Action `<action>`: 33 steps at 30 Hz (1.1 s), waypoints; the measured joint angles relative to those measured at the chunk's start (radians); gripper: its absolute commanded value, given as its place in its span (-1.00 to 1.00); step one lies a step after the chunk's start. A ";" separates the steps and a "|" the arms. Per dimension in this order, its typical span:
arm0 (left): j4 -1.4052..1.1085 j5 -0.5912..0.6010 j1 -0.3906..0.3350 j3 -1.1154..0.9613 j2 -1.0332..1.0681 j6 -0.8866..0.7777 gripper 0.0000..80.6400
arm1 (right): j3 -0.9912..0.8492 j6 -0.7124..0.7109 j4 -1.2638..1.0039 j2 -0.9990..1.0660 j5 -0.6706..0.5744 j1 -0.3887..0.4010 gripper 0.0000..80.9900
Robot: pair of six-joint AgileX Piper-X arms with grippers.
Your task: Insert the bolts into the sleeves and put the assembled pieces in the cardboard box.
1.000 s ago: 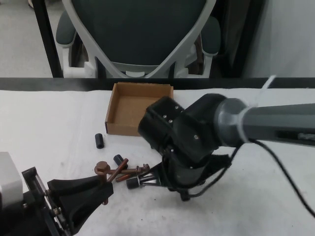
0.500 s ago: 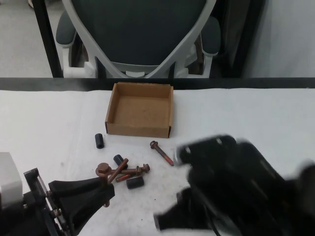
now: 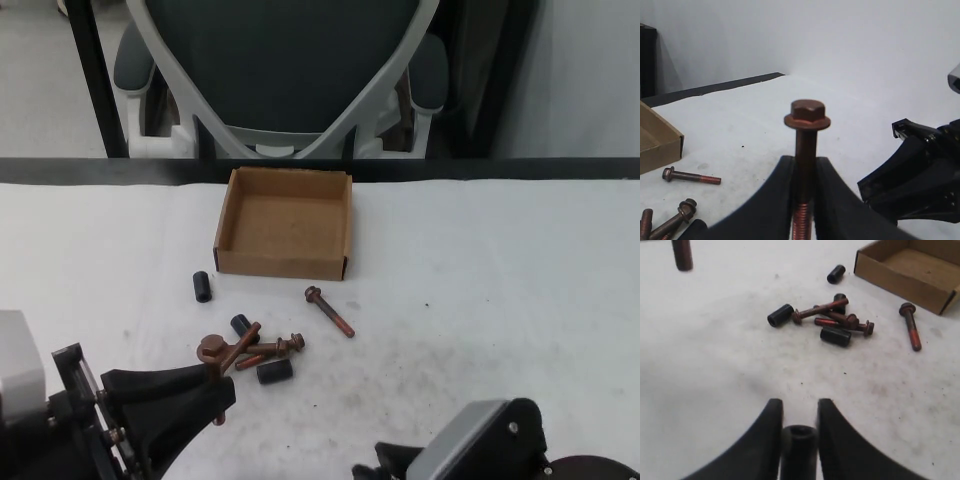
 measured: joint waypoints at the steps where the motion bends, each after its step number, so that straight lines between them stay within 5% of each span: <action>1: -0.001 0.000 0.000 0.000 0.000 0.000 -0.98 | 0.004 -0.020 -0.005 0.000 -0.008 0.000 -0.99; 7: -0.022 0.000 0.000 0.000 0.000 -0.019 -0.98 | 0.006 -0.143 -0.159 0.042 -0.103 -0.009 -0.99; 20: -0.027 0.004 0.000 0.000 0.000 -0.022 -0.98 | -0.182 -0.097 -0.244 0.397 -0.211 -0.099 -0.99; 33: -0.027 0.006 -0.002 0.000 0.000 -0.022 -0.98 | -0.321 0.161 0.068 0.455 -0.295 -0.151 -0.99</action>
